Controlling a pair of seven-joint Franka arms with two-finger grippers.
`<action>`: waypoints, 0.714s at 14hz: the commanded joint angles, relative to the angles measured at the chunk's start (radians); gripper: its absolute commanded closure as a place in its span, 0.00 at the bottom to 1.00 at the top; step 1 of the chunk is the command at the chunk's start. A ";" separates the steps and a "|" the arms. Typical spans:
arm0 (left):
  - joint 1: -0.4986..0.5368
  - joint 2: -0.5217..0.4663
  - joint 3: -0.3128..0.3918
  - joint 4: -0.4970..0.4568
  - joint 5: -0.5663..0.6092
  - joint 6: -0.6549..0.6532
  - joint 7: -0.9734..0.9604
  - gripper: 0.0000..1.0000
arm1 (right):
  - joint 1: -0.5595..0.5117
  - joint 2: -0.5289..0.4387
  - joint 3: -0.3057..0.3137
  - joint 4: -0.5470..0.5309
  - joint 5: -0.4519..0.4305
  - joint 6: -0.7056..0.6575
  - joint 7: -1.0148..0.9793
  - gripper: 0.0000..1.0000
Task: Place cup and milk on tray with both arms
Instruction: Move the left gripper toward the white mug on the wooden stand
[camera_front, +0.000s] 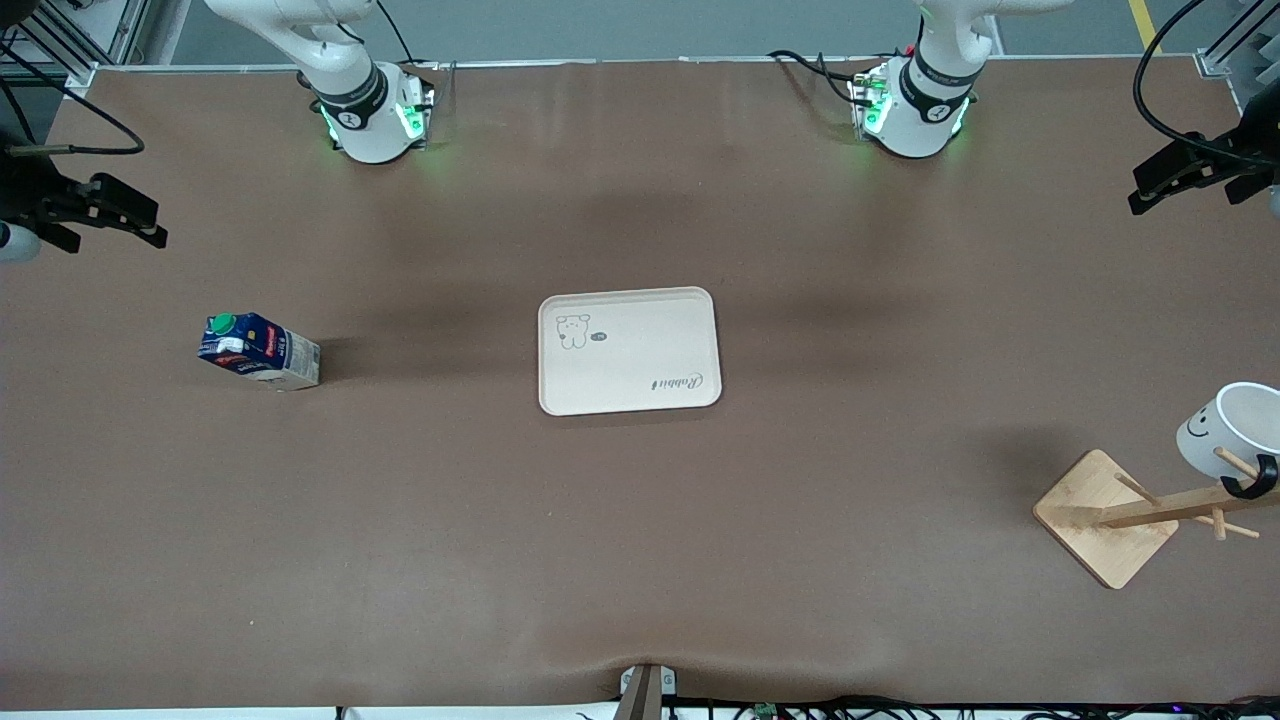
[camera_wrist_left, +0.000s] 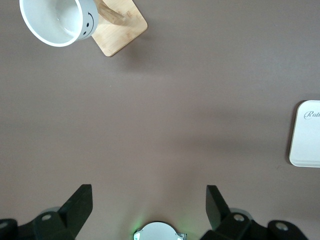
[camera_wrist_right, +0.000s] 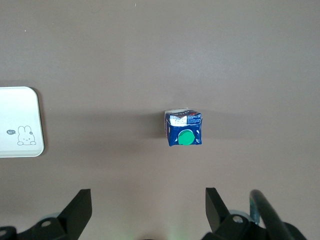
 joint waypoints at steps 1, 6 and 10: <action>0.002 -0.004 -0.002 0.014 0.015 -0.018 0.010 0.00 | -0.009 -0.009 0.004 -0.001 0.002 -0.008 0.005 0.00; 0.008 0.022 0.003 0.052 0.018 -0.015 0.013 0.00 | -0.009 -0.007 0.004 -0.001 0.008 -0.006 0.005 0.00; 0.089 0.028 0.014 0.050 0.015 0.042 0.013 0.00 | -0.010 -0.004 0.004 -0.003 0.008 -0.006 0.005 0.00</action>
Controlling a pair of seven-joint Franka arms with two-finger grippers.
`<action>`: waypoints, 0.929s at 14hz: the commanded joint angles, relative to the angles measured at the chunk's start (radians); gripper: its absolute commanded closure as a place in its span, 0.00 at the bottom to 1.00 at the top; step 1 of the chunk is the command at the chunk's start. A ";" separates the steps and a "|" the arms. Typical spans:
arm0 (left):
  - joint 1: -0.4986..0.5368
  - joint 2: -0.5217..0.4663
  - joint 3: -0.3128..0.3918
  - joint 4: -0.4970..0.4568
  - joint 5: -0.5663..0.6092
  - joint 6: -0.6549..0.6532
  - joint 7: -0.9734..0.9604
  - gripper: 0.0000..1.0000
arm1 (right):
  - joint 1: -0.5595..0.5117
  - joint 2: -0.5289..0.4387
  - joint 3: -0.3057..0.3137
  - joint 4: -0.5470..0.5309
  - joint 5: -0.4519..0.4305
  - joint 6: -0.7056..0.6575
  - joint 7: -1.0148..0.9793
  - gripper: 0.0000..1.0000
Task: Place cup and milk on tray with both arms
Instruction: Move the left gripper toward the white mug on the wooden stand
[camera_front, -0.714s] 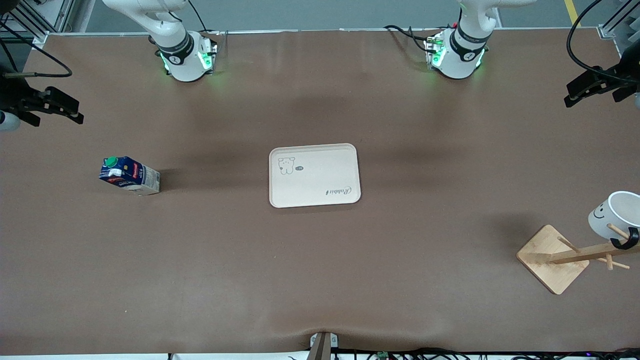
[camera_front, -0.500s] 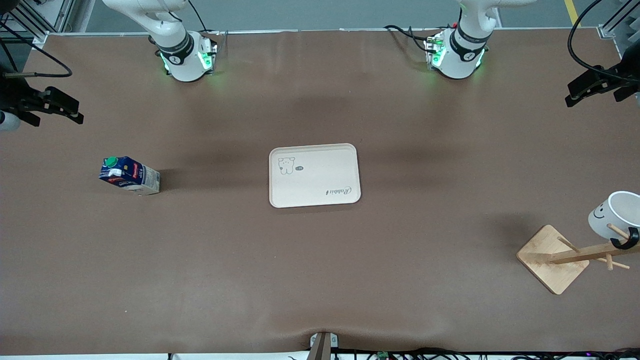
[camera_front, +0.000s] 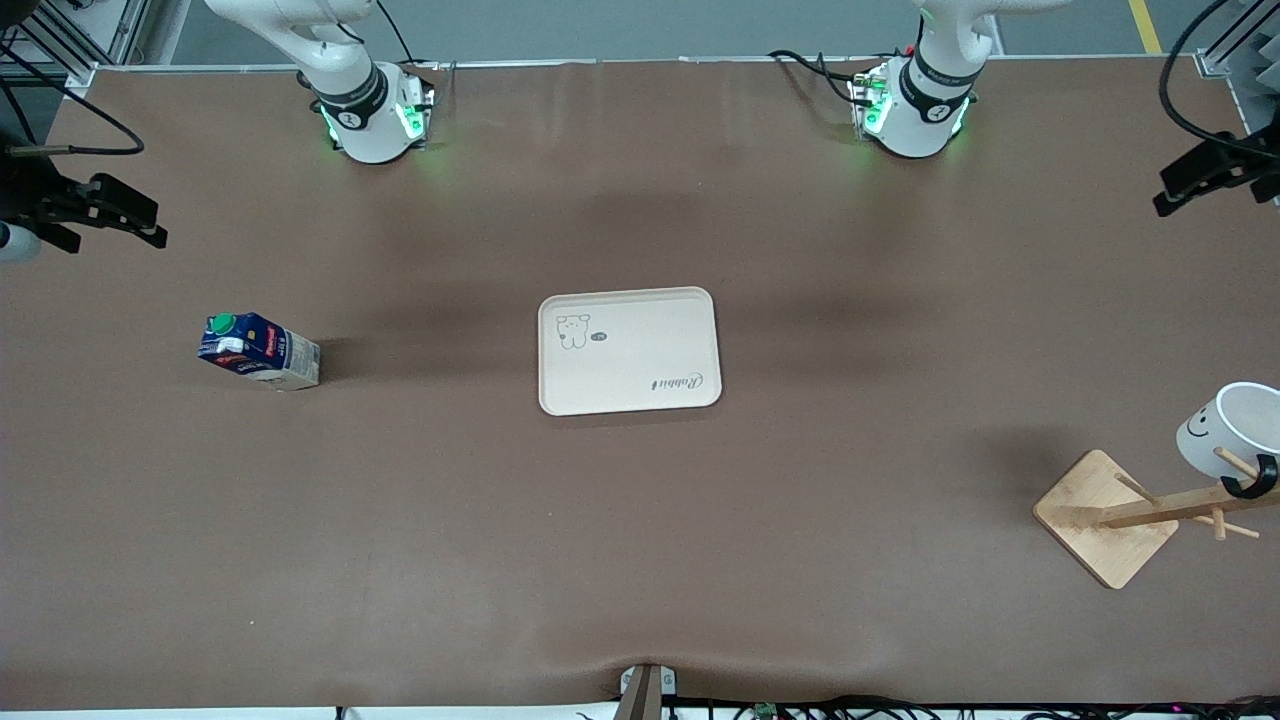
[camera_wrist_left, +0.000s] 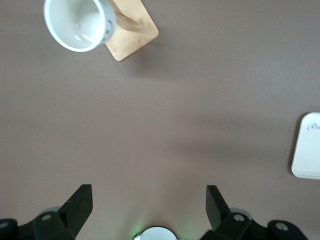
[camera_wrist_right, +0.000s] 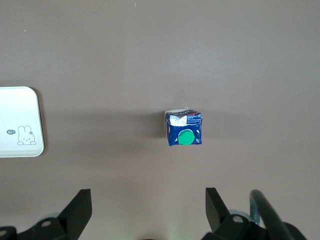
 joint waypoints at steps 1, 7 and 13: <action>0.063 0.027 0.002 0.017 0.013 0.060 0.014 0.00 | -0.010 -0.005 0.005 -0.002 0.007 -0.006 0.005 0.00; 0.149 0.044 0.002 -0.168 -0.001 0.392 0.025 0.00 | -0.007 -0.005 0.005 -0.003 0.007 -0.003 0.007 0.00; 0.162 0.078 0.001 -0.342 -0.015 0.674 0.034 0.00 | -0.007 -0.002 0.005 -0.003 0.007 -0.002 0.007 0.00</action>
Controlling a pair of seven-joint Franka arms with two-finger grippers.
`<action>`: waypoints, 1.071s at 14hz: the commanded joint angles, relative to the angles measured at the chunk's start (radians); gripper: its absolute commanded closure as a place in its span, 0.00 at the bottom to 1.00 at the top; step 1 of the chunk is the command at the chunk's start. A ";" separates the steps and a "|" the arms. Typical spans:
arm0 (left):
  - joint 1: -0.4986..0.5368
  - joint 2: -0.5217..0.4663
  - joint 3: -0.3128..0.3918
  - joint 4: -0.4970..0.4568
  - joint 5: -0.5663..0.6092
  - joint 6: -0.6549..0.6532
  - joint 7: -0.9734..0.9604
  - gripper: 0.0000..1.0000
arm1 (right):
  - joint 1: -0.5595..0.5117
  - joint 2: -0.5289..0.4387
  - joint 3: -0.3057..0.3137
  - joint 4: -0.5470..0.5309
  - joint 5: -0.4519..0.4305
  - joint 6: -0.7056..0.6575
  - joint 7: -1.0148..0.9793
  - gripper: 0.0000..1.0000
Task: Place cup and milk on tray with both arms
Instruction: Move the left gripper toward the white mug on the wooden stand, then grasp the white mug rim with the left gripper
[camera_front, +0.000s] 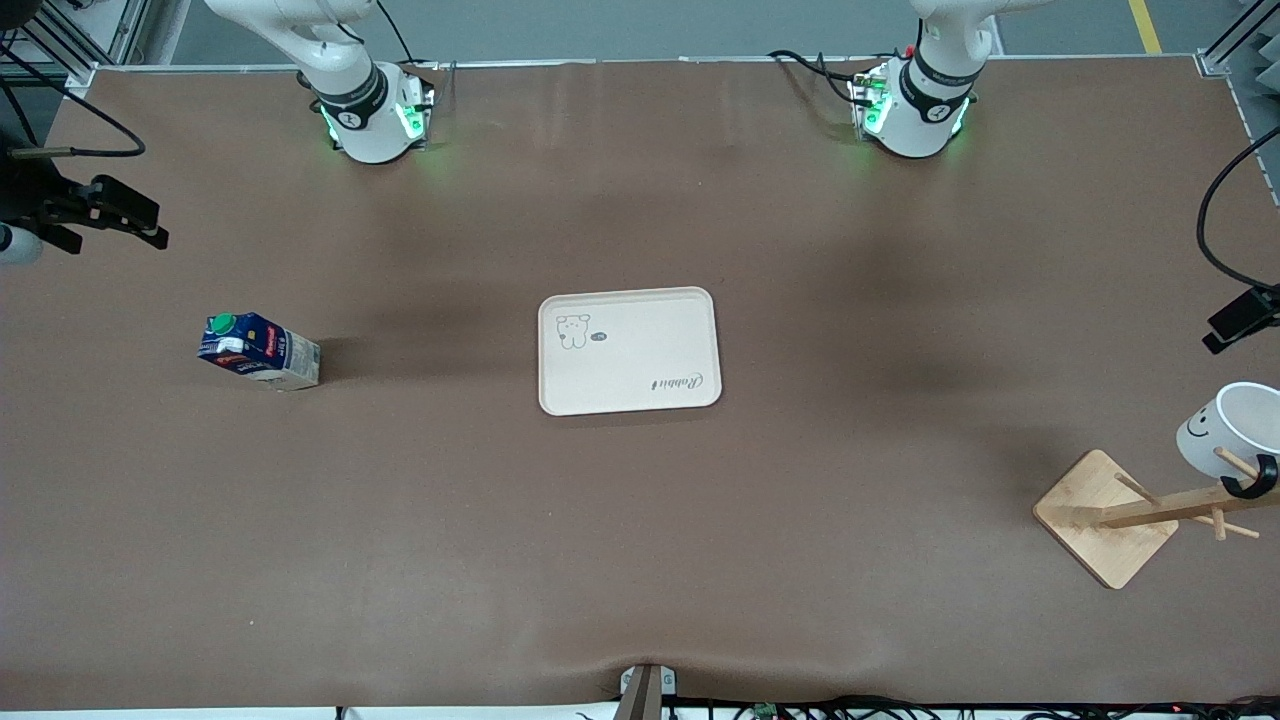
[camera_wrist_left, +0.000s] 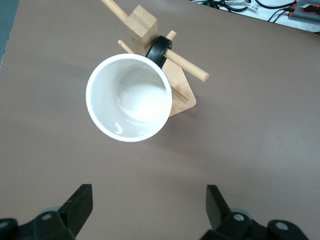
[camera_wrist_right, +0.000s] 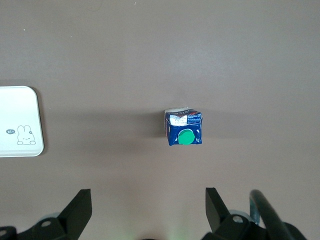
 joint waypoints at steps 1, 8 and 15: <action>0.005 0.023 -0.006 -0.019 -0.012 0.066 0.014 0.00 | -0.007 -0.004 0.005 -0.002 0.007 -0.002 0.007 0.00; -0.013 0.210 -0.009 0.101 0.002 0.204 0.022 0.09 | -0.007 -0.004 0.005 -0.002 0.007 -0.002 0.012 0.00; -0.012 0.253 -0.012 0.112 0.005 0.206 0.130 1.00 | -0.010 0.007 0.005 0.000 0.007 0.000 0.021 0.00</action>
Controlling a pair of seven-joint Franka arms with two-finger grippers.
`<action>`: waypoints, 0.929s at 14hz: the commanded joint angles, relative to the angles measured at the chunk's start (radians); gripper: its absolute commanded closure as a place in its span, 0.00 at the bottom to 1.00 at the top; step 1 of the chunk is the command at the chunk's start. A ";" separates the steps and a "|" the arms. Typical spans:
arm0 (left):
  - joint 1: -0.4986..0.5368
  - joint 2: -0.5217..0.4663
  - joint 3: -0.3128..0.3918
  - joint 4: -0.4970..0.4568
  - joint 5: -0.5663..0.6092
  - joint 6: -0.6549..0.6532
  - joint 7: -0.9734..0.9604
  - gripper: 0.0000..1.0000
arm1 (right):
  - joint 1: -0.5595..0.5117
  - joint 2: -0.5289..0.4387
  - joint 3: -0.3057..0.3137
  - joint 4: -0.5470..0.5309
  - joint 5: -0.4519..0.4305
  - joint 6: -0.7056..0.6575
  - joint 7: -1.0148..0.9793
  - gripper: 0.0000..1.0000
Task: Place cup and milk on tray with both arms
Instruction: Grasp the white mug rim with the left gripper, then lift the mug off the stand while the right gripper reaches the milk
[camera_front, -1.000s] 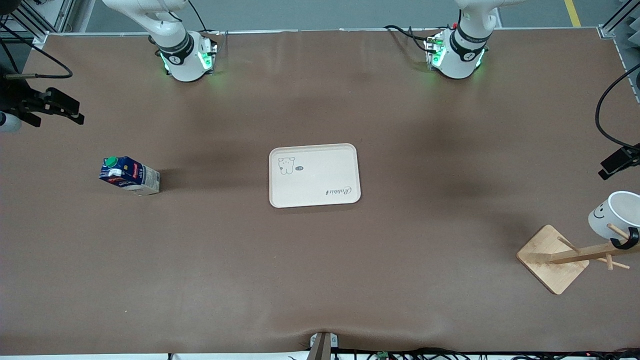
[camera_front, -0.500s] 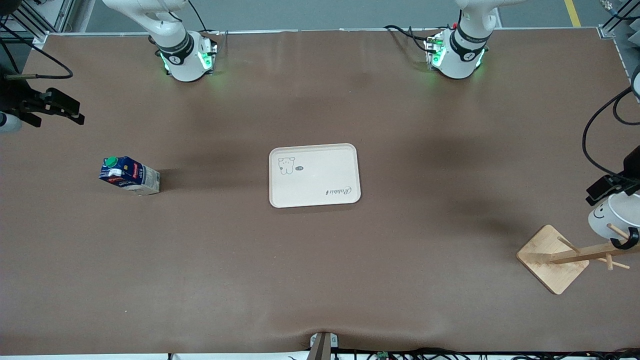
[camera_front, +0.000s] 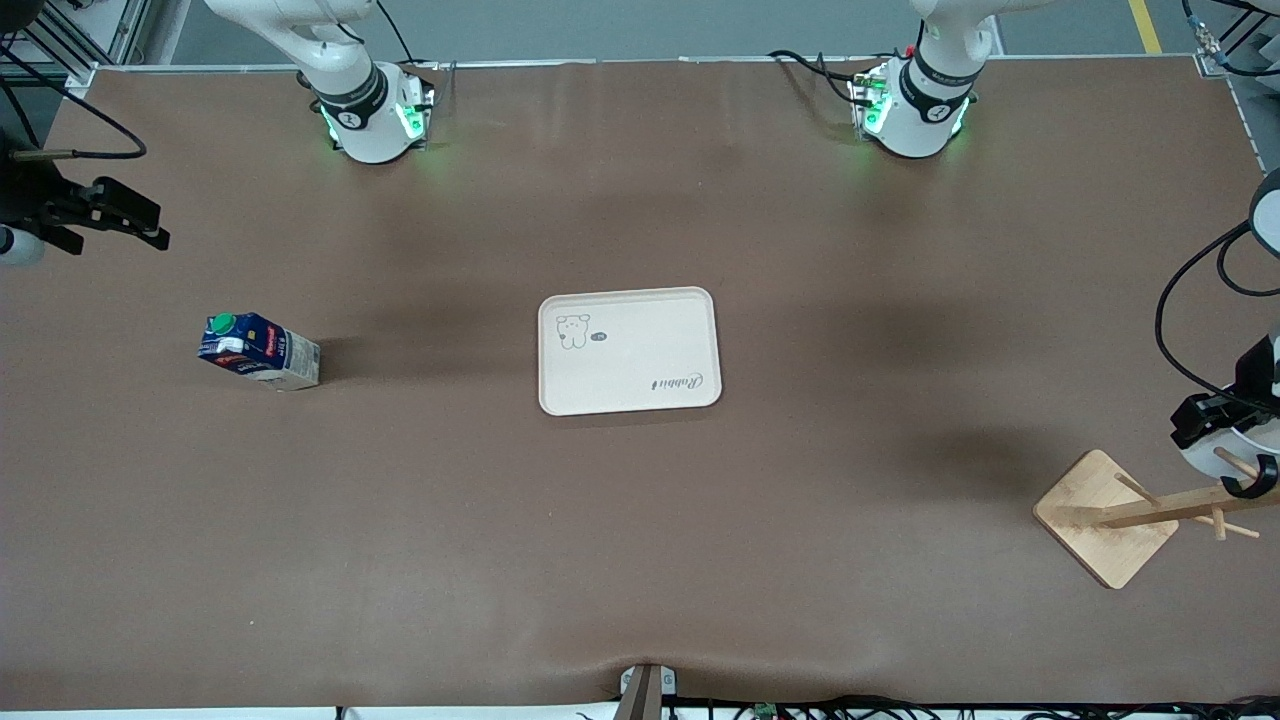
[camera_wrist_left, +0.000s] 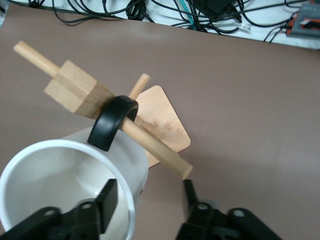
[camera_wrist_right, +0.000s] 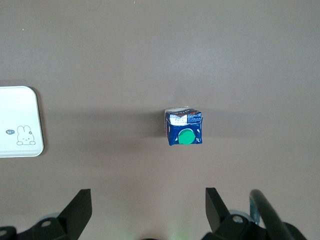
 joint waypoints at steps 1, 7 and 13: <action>0.002 0.009 -0.002 0.011 0.005 -0.009 0.074 1.00 | -0.010 0.004 0.005 0.001 0.005 0.000 0.015 0.00; -0.007 -0.004 -0.051 0.028 0.003 -0.056 0.140 1.00 | -0.027 0.021 0.005 -0.001 0.007 0.024 0.015 0.00; -0.013 -0.044 -0.186 0.100 0.005 -0.251 -0.027 1.00 | -0.030 0.033 0.005 -0.005 0.007 0.026 0.015 0.00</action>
